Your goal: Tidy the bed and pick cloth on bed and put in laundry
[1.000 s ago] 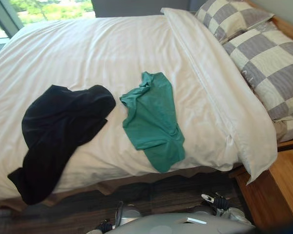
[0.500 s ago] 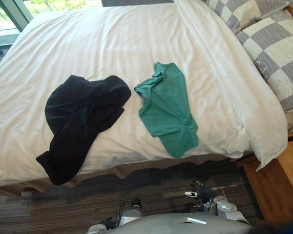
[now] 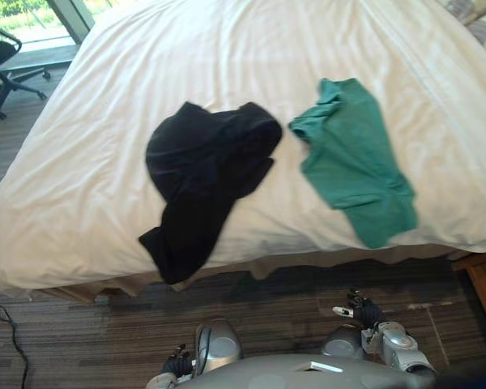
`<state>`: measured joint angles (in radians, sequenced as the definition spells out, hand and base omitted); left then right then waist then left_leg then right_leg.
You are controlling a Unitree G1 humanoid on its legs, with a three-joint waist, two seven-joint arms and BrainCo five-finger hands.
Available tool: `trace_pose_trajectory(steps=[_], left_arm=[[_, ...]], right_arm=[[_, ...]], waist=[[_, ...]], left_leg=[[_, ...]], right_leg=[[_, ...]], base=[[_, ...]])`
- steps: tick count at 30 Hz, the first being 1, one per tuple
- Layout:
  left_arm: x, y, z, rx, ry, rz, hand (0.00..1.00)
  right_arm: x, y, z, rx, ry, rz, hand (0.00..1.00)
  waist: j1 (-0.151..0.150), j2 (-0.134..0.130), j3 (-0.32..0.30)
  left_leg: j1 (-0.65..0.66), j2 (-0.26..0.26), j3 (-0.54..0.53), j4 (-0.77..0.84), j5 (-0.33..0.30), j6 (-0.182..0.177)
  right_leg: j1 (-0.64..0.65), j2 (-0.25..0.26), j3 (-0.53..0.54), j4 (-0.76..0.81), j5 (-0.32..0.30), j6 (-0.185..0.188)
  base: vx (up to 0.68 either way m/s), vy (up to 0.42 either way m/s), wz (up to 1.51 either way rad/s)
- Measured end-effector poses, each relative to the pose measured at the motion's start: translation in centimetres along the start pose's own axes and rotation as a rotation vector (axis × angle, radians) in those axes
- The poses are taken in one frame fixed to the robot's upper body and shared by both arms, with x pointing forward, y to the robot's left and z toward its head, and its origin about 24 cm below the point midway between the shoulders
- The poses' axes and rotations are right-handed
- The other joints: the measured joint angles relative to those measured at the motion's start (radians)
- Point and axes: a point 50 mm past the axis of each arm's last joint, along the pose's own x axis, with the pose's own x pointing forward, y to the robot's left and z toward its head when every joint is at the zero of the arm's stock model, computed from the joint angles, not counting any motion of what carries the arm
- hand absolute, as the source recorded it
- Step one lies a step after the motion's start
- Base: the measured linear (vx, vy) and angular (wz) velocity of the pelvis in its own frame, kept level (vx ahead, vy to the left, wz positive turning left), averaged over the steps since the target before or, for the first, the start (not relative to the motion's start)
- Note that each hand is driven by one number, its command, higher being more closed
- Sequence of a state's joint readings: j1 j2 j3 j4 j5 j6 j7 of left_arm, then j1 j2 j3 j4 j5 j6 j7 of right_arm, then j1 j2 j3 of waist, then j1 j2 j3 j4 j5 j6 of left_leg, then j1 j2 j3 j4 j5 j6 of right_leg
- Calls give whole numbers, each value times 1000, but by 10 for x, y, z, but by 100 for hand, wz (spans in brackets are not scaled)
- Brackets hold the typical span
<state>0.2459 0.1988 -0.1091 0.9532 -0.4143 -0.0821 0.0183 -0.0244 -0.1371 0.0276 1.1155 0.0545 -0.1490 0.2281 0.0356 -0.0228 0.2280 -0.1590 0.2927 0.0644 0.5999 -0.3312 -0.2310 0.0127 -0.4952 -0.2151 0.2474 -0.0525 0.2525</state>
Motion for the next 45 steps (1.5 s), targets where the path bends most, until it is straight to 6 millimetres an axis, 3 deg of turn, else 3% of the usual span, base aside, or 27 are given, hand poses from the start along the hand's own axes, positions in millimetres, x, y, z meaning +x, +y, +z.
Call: trace_pose_trajectory(steps=[2,3,4,5,7,8,9,11,15,17,18,20,24,25,28,29,31,32,34,35,36,38,39,41,42,44,45], left_arm=[[0,4,4,30,-13,17,0],[0,3,2,51,-7,27,0],[-1,3,-1,33,2,52,0],[-1,1,-3,28,8,55,0],[-2,5,-7,34,29,75,0],[-2,5,-8,37,35,77,0],[-2,6,-9,45,48,81,0],[-2,4,-17,41,85,155,0],[-10,8,-35,-210,154,363,0],[-14,26,-34,-586,157,675,0],[-15,32,-30,-666,140,734,0],[-21,62,-21,-1017,72,952,0],[-37,109,-18,-1494,-10,1180,0],[-43,122,-19,-1654,-33,1228,0],[-65,155,-31,-2041,-77,1351,0],[-69,162,-30,-2084,-99,1362,0],[-86,193,-18,-2162,-240,1371,0],[-90,202,-13,-2164,-294,1365,0],[-103,233,27,-2072,-547,1261,0],[-116,253,69,-1895,-758,1158,0],[-123,261,87,-1812,-833,1123,0],[-151,274,162,-1417,-1050,1002,0],[-158,273,184,-1300,-1101,966,0],[-180,250,265,-786,-1243,847,0],[-182,240,281,-679,-1270,814,0],[-179,196,326,-364,-1327,695,0],[-176,187,333,-298,-1323,675,0]], right_arm=[[5,18,6,0,-25,56,0],[7,26,8,7,-42,81,0],[9,36,13,-30,-59,125,0],[11,41,19,-51,-78,150,0],[12,54,27,-27,-128,201,0],[12,54,29,-8,-140,201,0],[12,51,31,34,-153,187,0],[6,28,15,134,-116,94,0],[-4,3,-4,335,-82,-67,0],[-10,-9,-20,522,-49,-192,0],[-12,-13,-24,573,-43,-229,0],[-26,-35,-43,786,-40,-427,0],[-53,-77,-61,994,-115,-696,0],[-66,-96,-64,1038,-164,-790,0],[-101,-151,-49,1077,-364,-964,0],[-109,-162,-43,1056,-408,-987,0],[-135,-200,-6,949,-591,-1042,0],[-141,-208,7,920,-643,-1046,0],[-158,-225,49,794,-795,-1047,0],[-168,-231,77,670,-883,-1032,0],[-172,-232,88,630,-916,-1022,0],[-184,-231,122,477,-1023,-976,0],[-187,-229,131,433,-1049,-959,0],[-196,-219,161,246,-1114,-879,0],[-196,-217,166,199,-1116,-858,0],[-192,-206,188,35,-1104,-758,0],[-188,-202,194,4,-1104,-729,0]], waist=[[20,-6,-5],[32,2,-21],[49,6,-41],[48,3,-45],[40,-4,-58],[33,-7,-60],[19,-18,-64],[-26,14,-54],[-16,30,-67],[-13,23,-82],[-15,19,-83],[-20,10,-96],[-48,4,-121],[-53,6,-123],[-75,19,-135],[-76,22,-139],[-79,41,-158],[-82,44,-165],[-87,56,-183],[-81,65,-193],[-80,65,-194],[-77,65,-195],[-77,65,-196],[-79,67,-200],[-80,67,-201],[-89,71,-206],[-93,72,-207]], left_leg=[[-4,-13,16,22,-22,29],[15,-7,61,-19,-10,63],[59,0,118,-101,29,87],[85,-1,139,-146,53,93],[155,-24,199,-315,145,106],[163,-39,203,-349,163,108],[176,-71,211,-406,198,116],[209,-118,185,-507,271,131],[282,-136,173,-640,346,129],[282,-134,171,-694,381,126],[280,-133,171,-698,384,126],[279,-131,182,-698,384,126],[279,-131,205,-700,377,122],[280,-132,217,-701,373,121],[282,-132,229,-702,369,121],[282,-132,229,-701,369,121],[282,-129,230,-701,369,120],[282,-128,231,-701,368,120],[282,-122,233,-701,368,117],[281,-119,232,-702,368,114],[282,-118,232,-702,369,113],[280,-118,232,-703,369,113],[279,-119,232,-703,369,113],[279,-122,234,-701,369,113],[279,-122,236,-700,370,113],[280,-123,247,-698,372,110],[280,-123,252,-698,374,108]], right_leg=[[-2,-1,-17,-24,174,-29],[-18,10,-33,-68,320,-151],[-48,25,-94,-43,309,-201],[-54,42,-131,9,265,-186],[-53,185,-177,103,41,-125],[-53,222,-162,98,-13,-109],[-28,288,-126,52,-113,-98],[36,317,-92,-55,-100,-154],[75,319,-125,-102,-82,-150],[66,327,-134,-113,-80,-153],[63,330,-133,-116,-77,-154],[66,338,-122,-143,-59,-156],[66,343,-95,-158,-45,-157],[65,344,-87,-164,-40,-155],[65,344,-77,-171,-36,-154],[65,344,-77,-171,-36,-154],[65,347,-77,-171,-36,-154],[65,348,-77,-171,-36,-154],[65,353,-78,-170,-38,-157],[65,355,-81,-168,-40,-160],[65,356,-81,-166,-42,-162],[61,355,-81,-160,-47,-170],[60,355,-81,-159,-47,-170],[57,352,-75,-156,-45,-167],[55,352,-73,-154,-45,-167],[46,351,-62,-146,-45,-168],[43,351,-60,-144,-45,-169]], base=[[-20,453,-23],[-54,397,-52],[-35,343,-63],[6,252,-77],[21,197,-64],[4,114,-40],[-19,71,4],[-12,73,58],[6,12,27],[-15,-16,18],[0,0,0],[11,5,-16],[34,12,-23],[26,16,-17],[15,12,-9],[30,5,1],[17,-1,0],[0,0,0],[1,-9,2],[-2,-15,4],[-6,-12,4],[0,0,0],[0,0,0],[17,7,-2],[47,12,-7],[51,6,-11],[42,-1,-15]])
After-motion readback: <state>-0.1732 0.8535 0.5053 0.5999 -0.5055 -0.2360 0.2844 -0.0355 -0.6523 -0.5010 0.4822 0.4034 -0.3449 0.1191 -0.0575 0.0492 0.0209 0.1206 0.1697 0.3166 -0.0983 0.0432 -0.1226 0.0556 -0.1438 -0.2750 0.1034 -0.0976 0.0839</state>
